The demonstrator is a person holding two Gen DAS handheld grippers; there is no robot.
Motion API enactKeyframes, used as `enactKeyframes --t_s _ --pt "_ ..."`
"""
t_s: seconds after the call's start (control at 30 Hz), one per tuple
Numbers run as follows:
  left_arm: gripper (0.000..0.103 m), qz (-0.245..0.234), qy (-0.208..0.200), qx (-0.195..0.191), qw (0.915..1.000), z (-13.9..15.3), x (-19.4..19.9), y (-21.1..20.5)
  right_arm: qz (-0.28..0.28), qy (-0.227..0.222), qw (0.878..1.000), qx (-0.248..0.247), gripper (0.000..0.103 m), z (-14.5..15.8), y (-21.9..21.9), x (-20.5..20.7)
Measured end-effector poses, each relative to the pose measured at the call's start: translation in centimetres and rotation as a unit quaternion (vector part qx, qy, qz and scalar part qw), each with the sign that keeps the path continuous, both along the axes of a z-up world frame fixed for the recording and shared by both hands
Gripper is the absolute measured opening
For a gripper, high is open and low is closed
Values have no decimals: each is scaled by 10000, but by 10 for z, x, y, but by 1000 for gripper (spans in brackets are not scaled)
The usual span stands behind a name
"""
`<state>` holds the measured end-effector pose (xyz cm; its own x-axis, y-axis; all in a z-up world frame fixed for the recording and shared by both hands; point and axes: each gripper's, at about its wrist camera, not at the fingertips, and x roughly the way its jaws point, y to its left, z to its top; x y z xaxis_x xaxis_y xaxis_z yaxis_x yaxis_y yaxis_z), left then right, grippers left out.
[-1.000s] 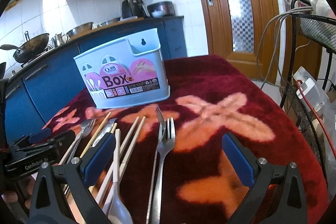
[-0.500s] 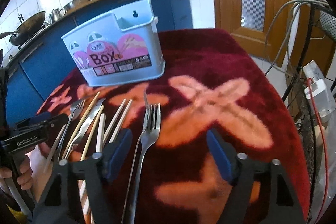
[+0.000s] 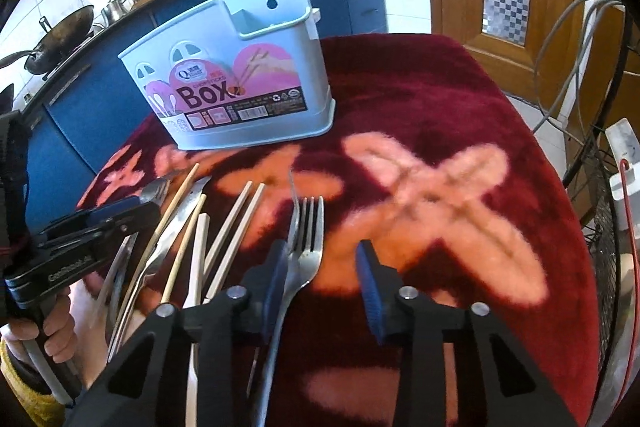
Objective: Organize utensils
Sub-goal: 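Close the left tool on a metal fork while the right tool grasps another metal fork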
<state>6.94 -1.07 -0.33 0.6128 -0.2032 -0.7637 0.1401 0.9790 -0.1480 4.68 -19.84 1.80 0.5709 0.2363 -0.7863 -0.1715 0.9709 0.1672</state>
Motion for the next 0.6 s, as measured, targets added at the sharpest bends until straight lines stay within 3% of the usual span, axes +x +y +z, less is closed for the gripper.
enactKeyframes --t_s 0.03,0.3,0.6 --pt "16 2 1 -12 10000 0 1 1 29 1 10000 7 31 0 1 1" --pt "2 -33 -16 -301 9995 1 -1 13 58 22 10000 69 30 2 2 3" --pt "2 -134 -53 -408 9991 3 -1 11 199 -9 9997 113 30 6 11 2"
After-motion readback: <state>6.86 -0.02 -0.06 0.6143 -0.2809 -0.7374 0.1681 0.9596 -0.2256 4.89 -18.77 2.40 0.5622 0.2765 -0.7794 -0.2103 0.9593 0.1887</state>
